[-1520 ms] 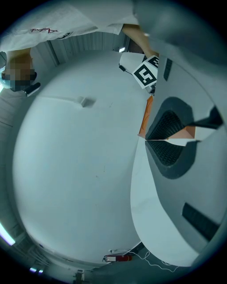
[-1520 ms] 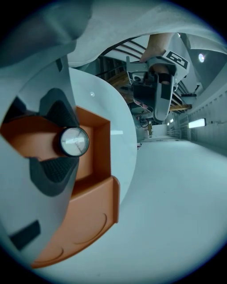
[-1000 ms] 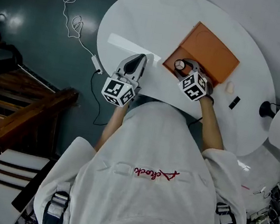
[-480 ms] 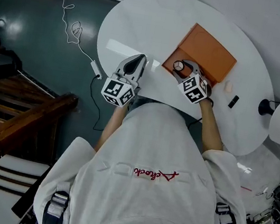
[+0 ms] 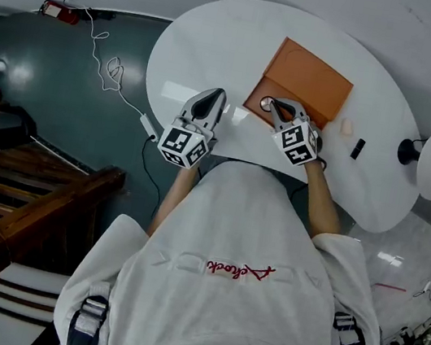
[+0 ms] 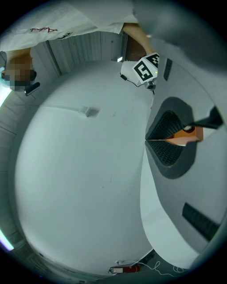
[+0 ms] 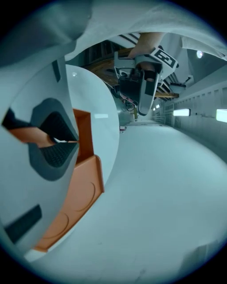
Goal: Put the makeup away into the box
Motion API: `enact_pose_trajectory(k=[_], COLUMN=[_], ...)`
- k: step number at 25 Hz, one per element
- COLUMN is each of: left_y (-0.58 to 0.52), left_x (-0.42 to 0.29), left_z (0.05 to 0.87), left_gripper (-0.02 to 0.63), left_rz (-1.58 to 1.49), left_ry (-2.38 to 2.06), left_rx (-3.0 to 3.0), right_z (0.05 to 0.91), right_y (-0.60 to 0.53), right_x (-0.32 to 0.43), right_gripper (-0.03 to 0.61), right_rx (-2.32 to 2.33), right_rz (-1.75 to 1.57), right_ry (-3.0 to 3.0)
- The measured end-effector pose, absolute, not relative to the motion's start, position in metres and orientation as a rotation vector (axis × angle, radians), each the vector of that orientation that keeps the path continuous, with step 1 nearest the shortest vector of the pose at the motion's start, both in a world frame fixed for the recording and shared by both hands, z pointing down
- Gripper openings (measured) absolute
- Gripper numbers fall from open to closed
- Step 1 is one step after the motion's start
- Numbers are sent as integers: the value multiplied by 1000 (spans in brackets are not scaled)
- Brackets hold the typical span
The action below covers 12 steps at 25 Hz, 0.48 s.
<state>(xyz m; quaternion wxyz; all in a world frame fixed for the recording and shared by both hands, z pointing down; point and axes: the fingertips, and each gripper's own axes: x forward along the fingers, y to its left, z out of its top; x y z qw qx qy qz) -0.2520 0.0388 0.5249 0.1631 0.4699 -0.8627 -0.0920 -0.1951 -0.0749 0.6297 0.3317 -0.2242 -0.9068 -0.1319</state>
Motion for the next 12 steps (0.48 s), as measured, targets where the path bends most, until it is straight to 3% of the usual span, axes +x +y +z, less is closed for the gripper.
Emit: enact_pose_trajectory(k=[8,12], left_y=[-9,-52], left_x=[-237,-220], left_z=[518,523], left_gripper=[12,12], left_rz=[-240,-222], left_ry=[-2364,-2272], left_rx=[1526,1654], right_z=[591,588], right_y=[-142,-187], right_x=[-170,-131], right_gripper=[26,26], right_rx=[-170,40], right_rz=[110,181], right_ry=[-2572,-2600])
